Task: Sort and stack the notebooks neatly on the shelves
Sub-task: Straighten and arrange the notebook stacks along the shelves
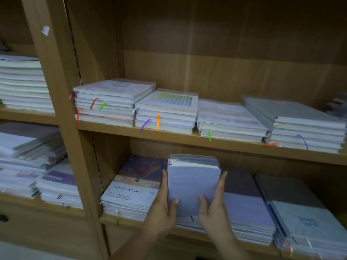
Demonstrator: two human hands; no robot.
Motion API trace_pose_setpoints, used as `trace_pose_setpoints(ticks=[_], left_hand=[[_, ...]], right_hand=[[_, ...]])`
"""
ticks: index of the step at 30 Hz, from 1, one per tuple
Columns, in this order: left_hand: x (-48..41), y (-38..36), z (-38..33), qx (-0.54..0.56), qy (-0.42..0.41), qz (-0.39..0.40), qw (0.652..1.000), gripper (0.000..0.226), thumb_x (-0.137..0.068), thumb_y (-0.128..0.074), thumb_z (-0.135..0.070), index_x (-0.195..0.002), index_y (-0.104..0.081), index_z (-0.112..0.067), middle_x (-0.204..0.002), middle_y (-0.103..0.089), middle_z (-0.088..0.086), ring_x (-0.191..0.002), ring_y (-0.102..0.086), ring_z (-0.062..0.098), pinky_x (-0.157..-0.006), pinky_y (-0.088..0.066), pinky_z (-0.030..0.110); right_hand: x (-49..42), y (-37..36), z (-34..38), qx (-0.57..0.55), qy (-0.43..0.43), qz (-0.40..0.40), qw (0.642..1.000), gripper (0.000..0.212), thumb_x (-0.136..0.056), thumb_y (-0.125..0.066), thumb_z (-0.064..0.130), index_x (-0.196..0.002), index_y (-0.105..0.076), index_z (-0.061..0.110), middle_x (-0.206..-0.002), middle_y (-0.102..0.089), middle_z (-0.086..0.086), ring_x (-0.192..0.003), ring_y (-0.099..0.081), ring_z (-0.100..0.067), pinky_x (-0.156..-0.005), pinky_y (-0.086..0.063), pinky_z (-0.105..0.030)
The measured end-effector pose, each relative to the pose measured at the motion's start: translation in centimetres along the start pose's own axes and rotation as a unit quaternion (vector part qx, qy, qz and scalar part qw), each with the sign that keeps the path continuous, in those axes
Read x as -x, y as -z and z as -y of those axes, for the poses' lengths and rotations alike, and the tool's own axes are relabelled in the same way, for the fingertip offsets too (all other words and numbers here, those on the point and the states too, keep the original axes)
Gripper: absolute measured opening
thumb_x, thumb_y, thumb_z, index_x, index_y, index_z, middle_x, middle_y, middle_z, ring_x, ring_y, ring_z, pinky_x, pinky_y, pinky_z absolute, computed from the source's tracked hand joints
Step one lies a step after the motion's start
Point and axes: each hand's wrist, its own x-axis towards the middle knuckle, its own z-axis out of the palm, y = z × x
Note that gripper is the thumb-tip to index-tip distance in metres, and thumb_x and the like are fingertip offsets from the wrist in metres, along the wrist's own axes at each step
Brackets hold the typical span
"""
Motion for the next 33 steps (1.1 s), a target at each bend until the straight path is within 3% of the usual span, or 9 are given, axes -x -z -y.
trace_pose_setpoints(ticks=[3, 6, 8, 11, 15, 18, 21, 26, 33], left_hand=[[-0.2, -0.3, 0.7, -0.005, 0.002, 0.004, 1.0, 0.091, -0.096, -0.054, -0.054, -0.151, 0.018, -0.058, -0.161, -0.032, -0.016, -0.126, -0.052, 0.005, -0.105, -0.051, 0.04], [0.0, -0.3, 0.7, -0.033, -0.006, -0.016, 0.999, 0.095, -0.098, -0.055, -0.051, -0.151, 0.022, -0.054, -0.151, -0.026, -0.031, -0.112, -0.044, -0.02, -0.101, -0.039, 0.01], [0.2, -0.5, 0.7, -0.038, -0.012, -0.02, 0.999, 0.095, -0.099, -0.056, -0.046, -0.151, 0.024, -0.053, -0.146, -0.019, -0.037, -0.107, -0.031, -0.033, -0.093, -0.028, -0.002], [0.6, -1.0, 0.7, -0.064, -0.014, -0.043, 0.997, 0.096, -0.097, -0.053, -0.052, -0.151, 0.026, -0.052, -0.155, -0.015, -0.028, -0.117, -0.027, -0.022, -0.107, -0.027, 0.013], [0.3, -1.4, 0.5, -0.032, -0.019, -0.027, 0.999, 0.096, -0.1, -0.056, -0.039, -0.151, 0.024, -0.055, -0.164, -0.019, -0.018, -0.137, -0.036, 0.003, -0.113, -0.036, 0.025], [-0.2, -0.8, -0.4, -0.026, -0.021, -0.023, 0.999, 0.094, -0.102, -0.054, -0.036, -0.15, 0.023, -0.056, -0.162, -0.026, -0.017, -0.133, -0.047, 0.007, -0.108, -0.048, 0.035], [-0.7, -0.5, -0.9, -0.027, -0.028, -0.016, 0.999, 0.09, -0.103, -0.051, -0.037, -0.152, 0.023, -0.053, -0.158, -0.03, -0.019, -0.124, -0.051, 0.002, -0.101, -0.052, 0.031], [-0.3, -0.9, 0.2, -0.045, -0.015, 0.006, 0.999, 0.09, -0.104, -0.049, -0.037, -0.15, 0.026, -0.055, -0.165, -0.02, -0.017, -0.137, -0.045, 0.008, -0.108, -0.048, 0.035], [-0.7, -1.4, 0.4, -0.069, 0.005, -0.01, 0.998, 0.088, -0.1, -0.047, -0.05, -0.151, 0.024, -0.055, -0.165, -0.025, -0.011, -0.132, -0.051, 0.016, -0.106, -0.051, 0.044]], right_hand=[[-0.1, -0.5, -0.7, -0.002, 0.011, -0.004, 1.0, 0.111, -0.099, -0.061, 0.021, -0.138, 0.035, 0.063, -0.148, -0.032, 0.02, -0.093, -0.068, -0.009, -0.078, -0.06, -0.03], [-0.2, -0.5, -0.9, -0.001, 0.04, -0.005, 0.999, 0.114, -0.096, -0.064, 0.017, -0.143, 0.03, 0.062, -0.144, -0.014, 0.042, -0.126, -0.045, -0.001, -0.102, -0.044, -0.024], [-0.2, -0.2, -1.0, 0.0, 0.03, -0.002, 1.0, 0.113, -0.096, -0.065, 0.02, -0.144, 0.029, 0.06, -0.137, -0.019, 0.043, -0.109, -0.054, 0.004, -0.089, -0.044, -0.011], [-0.1, -0.2, -1.3, 0.042, 0.039, -0.021, 0.998, 0.113, -0.095, -0.065, 0.026, -0.145, 0.032, 0.055, -0.13, -0.046, 0.02, -0.082, -0.065, -0.008, -0.064, -0.044, -0.007], [-0.2, -0.5, -1.9, 0.064, 0.037, -0.02, 0.997, 0.112, -0.098, -0.06, 0.025, -0.139, 0.038, 0.058, -0.147, -0.05, -0.001, -0.092, -0.067, -0.024, -0.07, -0.054, -0.03], [-0.5, -0.3, -1.2, 0.043, 0.043, -0.022, 0.998, 0.109, -0.101, -0.056, 0.022, -0.136, 0.04, 0.06, -0.155, -0.037, 0.007, -0.11, -0.06, -0.018, -0.079, -0.052, -0.027], [-0.8, -0.1, -0.7, 0.028, 0.065, -0.033, 0.997, 0.107, -0.101, -0.055, 0.019, -0.137, 0.038, 0.059, -0.153, -0.024, 0.016, -0.121, -0.046, -0.007, -0.09, -0.043, -0.02], [-0.7, -0.7, -1.4, 0.039, 0.042, -0.008, 0.998, 0.107, -0.101, -0.054, 0.02, -0.133, 0.039, 0.062, -0.162, -0.02, 0.011, -0.135, -0.047, -0.021, -0.093, -0.045, -0.024], [-1.1, -0.2, -1.2, 0.04, 0.031, 0.001, 0.999, 0.108, -0.101, -0.056, 0.018, -0.133, 0.04, 0.058, -0.162, -0.026, 0.004, -0.119, -0.051, -0.014, -0.088, -0.045, -0.023]])
